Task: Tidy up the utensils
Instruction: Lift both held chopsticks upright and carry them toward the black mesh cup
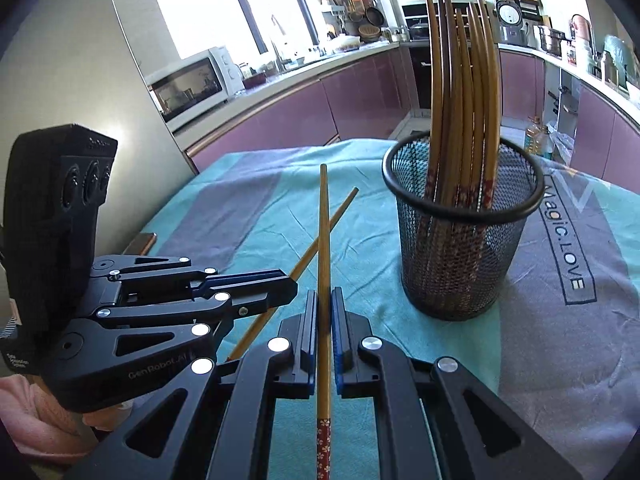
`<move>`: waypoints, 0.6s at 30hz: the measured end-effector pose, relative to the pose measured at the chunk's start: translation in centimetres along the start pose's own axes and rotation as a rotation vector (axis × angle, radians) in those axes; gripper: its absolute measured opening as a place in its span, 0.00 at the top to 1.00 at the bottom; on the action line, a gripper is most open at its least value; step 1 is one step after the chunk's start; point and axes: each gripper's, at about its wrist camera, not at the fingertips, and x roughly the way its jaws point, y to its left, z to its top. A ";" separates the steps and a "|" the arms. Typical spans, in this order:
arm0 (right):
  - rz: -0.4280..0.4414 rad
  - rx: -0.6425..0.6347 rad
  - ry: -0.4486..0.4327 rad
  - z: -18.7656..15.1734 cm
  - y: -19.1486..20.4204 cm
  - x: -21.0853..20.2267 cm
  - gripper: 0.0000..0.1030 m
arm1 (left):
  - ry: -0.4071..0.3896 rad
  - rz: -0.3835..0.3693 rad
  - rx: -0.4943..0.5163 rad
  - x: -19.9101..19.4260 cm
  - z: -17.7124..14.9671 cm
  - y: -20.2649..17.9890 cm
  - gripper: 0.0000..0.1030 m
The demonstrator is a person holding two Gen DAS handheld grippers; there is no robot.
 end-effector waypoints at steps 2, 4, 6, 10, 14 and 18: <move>0.009 0.001 -0.012 0.1 0.0 -0.5 0.94 | -0.012 -0.007 -0.001 -0.6 0.1 0.0 0.93; 0.013 -0.003 -0.024 0.1 0.1 -1.0 0.94 | -0.021 -0.012 -0.001 -1.1 0.2 -0.2 0.93; 0.018 -0.002 -0.033 0.2 0.1 -1.3 0.94 | -0.029 -0.016 0.001 -1.4 0.3 -0.4 0.93; 0.025 0.000 -0.052 0.3 -0.2 -2.1 0.94 | -0.046 -0.024 0.005 -2.3 0.5 -0.6 0.93; 0.034 0.007 -0.068 0.3 -0.8 -3.0 0.94 | -0.060 -0.032 0.007 -2.9 0.6 -0.9 0.93; 0.038 0.011 -0.081 0.4 -0.9 -3.5 0.94 | -0.072 -0.040 0.006 -3.4 0.7 -1.1 0.93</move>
